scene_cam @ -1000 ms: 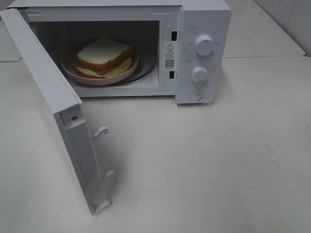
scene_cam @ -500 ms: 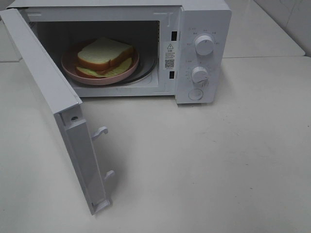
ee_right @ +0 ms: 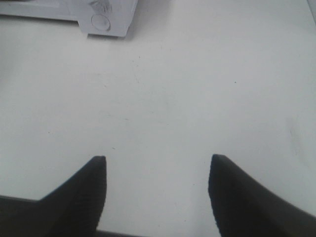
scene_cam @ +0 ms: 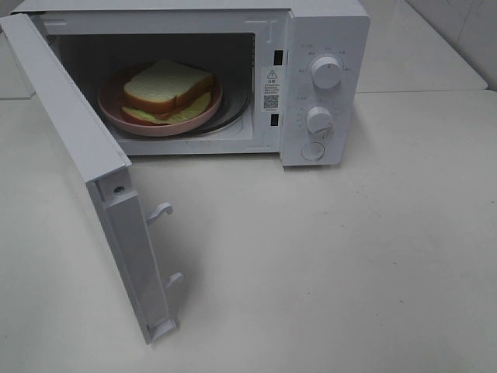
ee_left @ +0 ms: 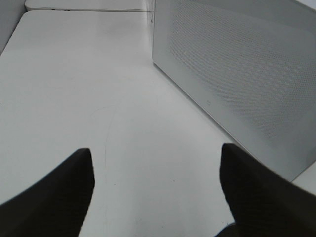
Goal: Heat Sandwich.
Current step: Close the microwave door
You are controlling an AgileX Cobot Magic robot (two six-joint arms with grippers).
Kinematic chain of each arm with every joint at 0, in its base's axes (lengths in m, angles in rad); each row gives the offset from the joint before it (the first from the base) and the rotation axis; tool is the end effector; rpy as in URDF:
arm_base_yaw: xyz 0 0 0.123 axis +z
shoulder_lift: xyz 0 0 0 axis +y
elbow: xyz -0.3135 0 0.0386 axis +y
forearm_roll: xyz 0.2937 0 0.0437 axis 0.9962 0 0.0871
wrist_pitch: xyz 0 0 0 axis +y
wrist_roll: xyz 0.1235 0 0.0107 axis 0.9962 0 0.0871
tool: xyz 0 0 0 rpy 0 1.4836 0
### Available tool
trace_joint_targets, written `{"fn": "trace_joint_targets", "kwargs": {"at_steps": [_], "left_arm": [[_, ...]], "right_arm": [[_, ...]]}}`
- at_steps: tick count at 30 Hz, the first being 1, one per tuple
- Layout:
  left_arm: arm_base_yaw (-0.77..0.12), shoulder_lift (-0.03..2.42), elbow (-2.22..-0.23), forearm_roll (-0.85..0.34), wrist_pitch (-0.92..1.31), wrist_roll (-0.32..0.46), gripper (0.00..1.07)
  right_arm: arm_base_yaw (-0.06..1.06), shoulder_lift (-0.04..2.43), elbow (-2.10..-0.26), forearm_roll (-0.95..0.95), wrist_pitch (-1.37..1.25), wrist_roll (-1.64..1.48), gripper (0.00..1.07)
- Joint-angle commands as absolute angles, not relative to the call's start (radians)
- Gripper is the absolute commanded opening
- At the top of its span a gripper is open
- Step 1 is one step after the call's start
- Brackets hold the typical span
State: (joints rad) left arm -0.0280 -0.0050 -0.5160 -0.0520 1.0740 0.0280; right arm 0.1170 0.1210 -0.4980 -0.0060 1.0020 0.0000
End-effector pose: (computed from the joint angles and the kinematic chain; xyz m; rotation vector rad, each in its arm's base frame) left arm 0.0297 -0.0065 0.2885 0.0605 2.0352 -0.0621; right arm 0.0565 0.0060 0.2843 -0.1237 2.1056 0.0628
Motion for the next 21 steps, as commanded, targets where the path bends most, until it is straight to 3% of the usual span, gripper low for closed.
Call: {"fn": "trace_joint_targets", "kwargs": {"at_steps": [1,21], "left_arm": [[-0.024,-0.028,-0.514,-0.052,1.070,0.024,0.68],[-0.024,-0.022,-0.514,-0.052,1.070,0.024,0.68]], "right_arm": [[0.111,0.052,-0.496,-0.006,0.998,0.007,0.61],[0.111,-0.031,-0.496,-0.007,0.997,0.006,0.60]]}}
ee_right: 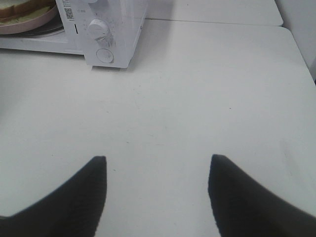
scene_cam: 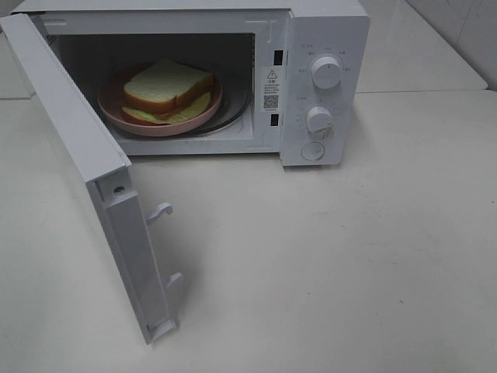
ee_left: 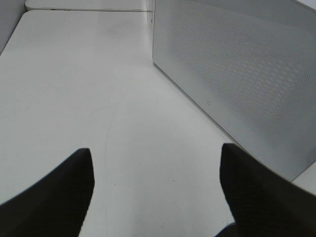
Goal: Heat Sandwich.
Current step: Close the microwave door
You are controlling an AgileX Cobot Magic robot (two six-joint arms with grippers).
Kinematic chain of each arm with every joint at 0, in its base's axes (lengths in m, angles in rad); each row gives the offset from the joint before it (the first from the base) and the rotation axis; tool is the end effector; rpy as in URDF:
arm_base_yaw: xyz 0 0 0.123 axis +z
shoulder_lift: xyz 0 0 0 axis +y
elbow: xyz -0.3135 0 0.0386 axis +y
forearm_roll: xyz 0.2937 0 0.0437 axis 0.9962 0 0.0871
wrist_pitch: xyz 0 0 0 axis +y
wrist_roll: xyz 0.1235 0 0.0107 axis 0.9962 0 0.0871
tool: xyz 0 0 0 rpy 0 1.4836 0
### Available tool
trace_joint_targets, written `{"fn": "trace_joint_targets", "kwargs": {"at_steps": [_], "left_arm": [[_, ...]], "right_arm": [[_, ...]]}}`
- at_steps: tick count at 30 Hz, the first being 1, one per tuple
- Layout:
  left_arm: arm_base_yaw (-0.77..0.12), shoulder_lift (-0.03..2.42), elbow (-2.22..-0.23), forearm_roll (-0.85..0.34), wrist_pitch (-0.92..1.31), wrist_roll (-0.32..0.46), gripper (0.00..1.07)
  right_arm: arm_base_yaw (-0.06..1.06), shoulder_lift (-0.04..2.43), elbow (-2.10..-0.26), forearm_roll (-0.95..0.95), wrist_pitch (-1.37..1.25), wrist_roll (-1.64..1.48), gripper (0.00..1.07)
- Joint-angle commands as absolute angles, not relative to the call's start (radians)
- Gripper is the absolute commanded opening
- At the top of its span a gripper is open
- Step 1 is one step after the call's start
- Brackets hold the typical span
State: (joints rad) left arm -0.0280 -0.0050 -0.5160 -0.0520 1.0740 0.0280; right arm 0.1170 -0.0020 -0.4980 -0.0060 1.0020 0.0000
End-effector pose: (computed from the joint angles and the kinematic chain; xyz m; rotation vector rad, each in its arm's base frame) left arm 0.0297 -0.0065 0.2885 0.0605 2.0352 -0.0621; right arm 0.0365 0.0037 0.2901 -0.1161 1.9828 0.0686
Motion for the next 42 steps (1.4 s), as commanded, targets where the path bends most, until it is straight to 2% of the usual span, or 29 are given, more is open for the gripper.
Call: {"fn": "trace_joint_targets", "kwargs": {"at_steps": [1,31,35,39,42], "left_arm": [[-0.024,-0.022,-0.514,-0.052,1.070,0.024,0.68],[-0.024,-0.022,-0.538,-0.074,1.034,0.026,0.68],[-0.024,-0.022,-0.554,-0.048,0.890,0.026,0.68],[-0.024,0.045,-0.516,0.017,0.652,0.026,0.68],[-0.024,0.089,-0.492,0.024,0.588,0.026,0.68]], "right_arm": [[0.111,-0.031,-0.496,-0.007,0.997,0.006,0.60],[0.111,-0.031,-0.496,-0.007,0.997,0.007,0.60],[0.111,-0.031,-0.496,-0.007,0.997,0.007,0.60],[0.111,-0.031,-0.496,-0.007,0.997,0.007,0.60],[0.111,-0.031,-0.496,-0.007,0.997,0.007,0.60]]}}
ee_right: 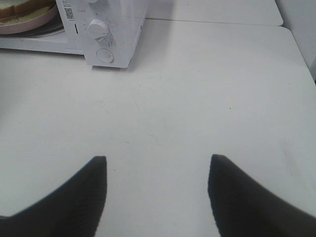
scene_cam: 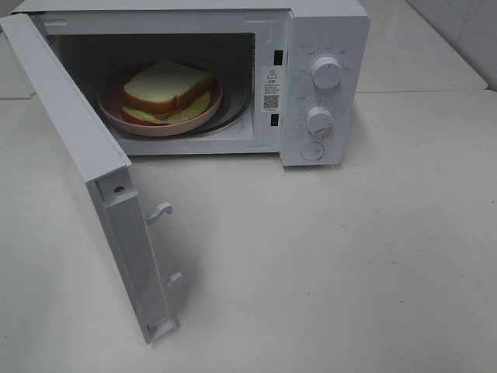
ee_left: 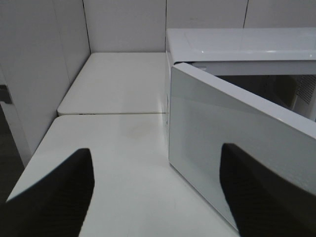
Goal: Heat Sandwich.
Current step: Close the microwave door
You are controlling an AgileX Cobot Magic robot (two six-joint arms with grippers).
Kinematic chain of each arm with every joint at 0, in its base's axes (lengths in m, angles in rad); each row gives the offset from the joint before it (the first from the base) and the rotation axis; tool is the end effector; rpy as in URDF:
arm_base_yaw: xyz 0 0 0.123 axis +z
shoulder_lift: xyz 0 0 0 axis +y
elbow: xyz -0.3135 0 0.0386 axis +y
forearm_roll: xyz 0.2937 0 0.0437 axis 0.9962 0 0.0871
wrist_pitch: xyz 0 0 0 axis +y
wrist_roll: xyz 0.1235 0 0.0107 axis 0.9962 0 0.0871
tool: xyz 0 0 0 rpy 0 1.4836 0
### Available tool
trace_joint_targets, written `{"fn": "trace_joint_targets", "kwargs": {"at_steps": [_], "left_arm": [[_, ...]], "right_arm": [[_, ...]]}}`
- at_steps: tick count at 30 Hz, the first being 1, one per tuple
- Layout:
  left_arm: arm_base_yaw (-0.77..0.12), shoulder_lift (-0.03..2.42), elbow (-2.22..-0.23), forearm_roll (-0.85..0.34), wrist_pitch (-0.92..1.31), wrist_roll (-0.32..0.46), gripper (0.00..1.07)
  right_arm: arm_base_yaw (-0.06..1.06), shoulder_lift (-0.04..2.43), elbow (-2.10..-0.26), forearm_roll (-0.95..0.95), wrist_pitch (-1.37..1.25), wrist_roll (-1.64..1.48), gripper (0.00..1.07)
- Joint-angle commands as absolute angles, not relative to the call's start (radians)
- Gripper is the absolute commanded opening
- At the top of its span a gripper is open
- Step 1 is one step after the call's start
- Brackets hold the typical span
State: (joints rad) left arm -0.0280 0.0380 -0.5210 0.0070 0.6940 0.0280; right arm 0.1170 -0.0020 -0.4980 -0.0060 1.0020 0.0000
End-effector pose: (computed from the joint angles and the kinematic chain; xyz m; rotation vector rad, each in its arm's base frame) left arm 0.0510 -0.0009 0.3332 0.0486 1.6939 0.0078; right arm 0.0365 0.0037 0.2901 -0.1161 1.9828 0.0686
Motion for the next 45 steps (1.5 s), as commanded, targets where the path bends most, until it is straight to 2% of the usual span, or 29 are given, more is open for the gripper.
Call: {"fn": "trace_joint_targets", "kwargs": {"at_steps": [1,5,7,11,13,14,15,17,19,20,21,22,23,28,45], "left_arm": [[-0.024,0.117,-0.479,0.024,0.555,0.026,0.68],[-0.026,0.232,-0.431,0.012,0.459,0.026,0.68],[-0.055,0.275,-0.415,0.014,0.414,0.026,0.67],[-0.142,0.377,-0.387,0.019,0.322,0.026,0.57],[-0.156,0.398,-0.381,0.022,0.304,0.026,0.54],[-0.165,0.420,-0.375,0.025,0.289,0.026,0.51],[-0.174,0.459,-0.361,0.024,0.252,0.026,0.43],[-0.174,0.475,-0.354,0.024,0.239,0.026,0.39],[-0.174,0.515,-0.339,0.016,0.203,0.021,0.26],[-0.174,0.550,-0.336,0.000,0.188,0.021,0.12],[-0.174,0.550,-0.336,0.000,0.188,0.021,0.12],[-0.174,0.563,-0.336,-0.009,0.177,0.021,0.03],[-0.174,0.579,-0.336,-0.016,0.159,0.021,0.00],[-0.174,0.666,-0.336,-0.051,0.042,0.021,0.00],[-0.174,1.006,-0.321,-0.036,-0.340,0.018,0.00]], "right_arm": [[0.111,-0.031,-0.496,-0.007,0.997,0.007,0.60],[0.111,-0.031,-0.496,-0.007,0.997,0.007,0.60],[0.111,-0.031,-0.496,-0.007,0.997,0.007,0.60],[0.111,-0.031,-0.496,-0.007,0.997,0.007,0.60],[0.111,-0.031,-0.496,-0.007,0.997,0.007,0.60],[0.111,-0.031,-0.496,-0.007,0.997,0.007,0.60],[0.111,-0.031,-0.496,-0.007,0.997,0.007,0.60],[0.111,-0.031,-0.496,-0.007,0.997,0.007,0.60],[0.111,-0.031,-0.496,-0.007,0.997,0.007,0.60],[0.111,-0.031,-0.496,-0.007,0.997,0.007,0.60],[0.111,-0.031,-0.496,-0.007,0.997,0.007,0.60],[0.111,-0.031,-0.496,-0.007,0.997,0.007,0.60],[0.111,-0.031,-0.496,-0.007,0.997,0.007,0.60],[0.111,-0.031,-0.496,-0.007,0.997,0.007,0.60],[0.111,-0.031,-0.496,-0.008,0.997,0.007,0.60]]}}
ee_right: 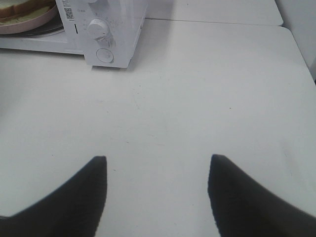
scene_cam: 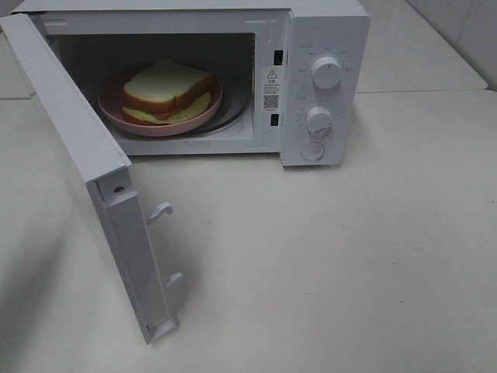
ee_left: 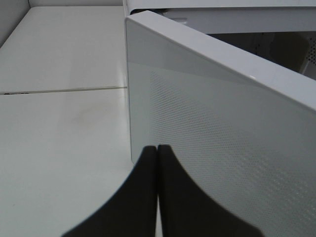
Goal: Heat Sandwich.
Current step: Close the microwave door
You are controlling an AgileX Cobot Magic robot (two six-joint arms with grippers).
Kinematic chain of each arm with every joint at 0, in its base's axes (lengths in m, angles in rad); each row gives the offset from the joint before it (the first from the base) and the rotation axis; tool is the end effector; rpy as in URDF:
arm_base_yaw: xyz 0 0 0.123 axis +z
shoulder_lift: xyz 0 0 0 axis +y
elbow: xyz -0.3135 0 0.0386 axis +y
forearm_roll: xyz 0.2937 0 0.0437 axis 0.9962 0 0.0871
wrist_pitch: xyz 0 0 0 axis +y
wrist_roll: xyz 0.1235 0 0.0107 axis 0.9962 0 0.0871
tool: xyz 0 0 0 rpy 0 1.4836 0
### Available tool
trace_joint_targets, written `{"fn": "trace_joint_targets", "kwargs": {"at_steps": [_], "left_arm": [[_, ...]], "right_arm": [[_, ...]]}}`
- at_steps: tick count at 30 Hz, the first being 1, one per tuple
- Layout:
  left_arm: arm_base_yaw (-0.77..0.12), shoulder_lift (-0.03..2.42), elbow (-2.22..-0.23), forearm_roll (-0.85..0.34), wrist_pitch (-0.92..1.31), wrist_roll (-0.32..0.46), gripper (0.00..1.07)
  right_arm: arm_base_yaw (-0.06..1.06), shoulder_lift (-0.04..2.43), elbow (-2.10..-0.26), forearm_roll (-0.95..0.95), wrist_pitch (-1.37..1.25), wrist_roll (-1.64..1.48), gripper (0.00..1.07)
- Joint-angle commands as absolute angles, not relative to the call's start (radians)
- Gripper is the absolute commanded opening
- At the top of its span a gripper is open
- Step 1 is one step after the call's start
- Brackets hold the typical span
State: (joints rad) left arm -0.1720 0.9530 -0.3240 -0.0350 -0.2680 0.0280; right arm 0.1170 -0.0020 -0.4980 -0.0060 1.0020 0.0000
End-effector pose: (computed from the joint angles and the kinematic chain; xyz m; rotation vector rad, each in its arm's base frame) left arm 0.2291 -0.0386 0.2298 0.1468 1.8405 -0.1156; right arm 0.0365 0.0037 0.2901 -0.1161 1.9828 0.0686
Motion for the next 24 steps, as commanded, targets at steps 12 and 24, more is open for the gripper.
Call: {"fn": "trace_joint_targets", "kwargs": {"at_steps": [12,24], "left_arm": [[-0.175,1.244,-0.321,0.101,-0.557,-0.127,0.00],[-0.192,1.352,-0.321,0.165,-0.713,-0.181,0.00]], "right_arm": [[0.111,-0.031,-0.496,-0.009,0.997,0.007,0.60],[0.111,-0.031,-0.496,-0.010,0.997,0.007,0.60]]}}
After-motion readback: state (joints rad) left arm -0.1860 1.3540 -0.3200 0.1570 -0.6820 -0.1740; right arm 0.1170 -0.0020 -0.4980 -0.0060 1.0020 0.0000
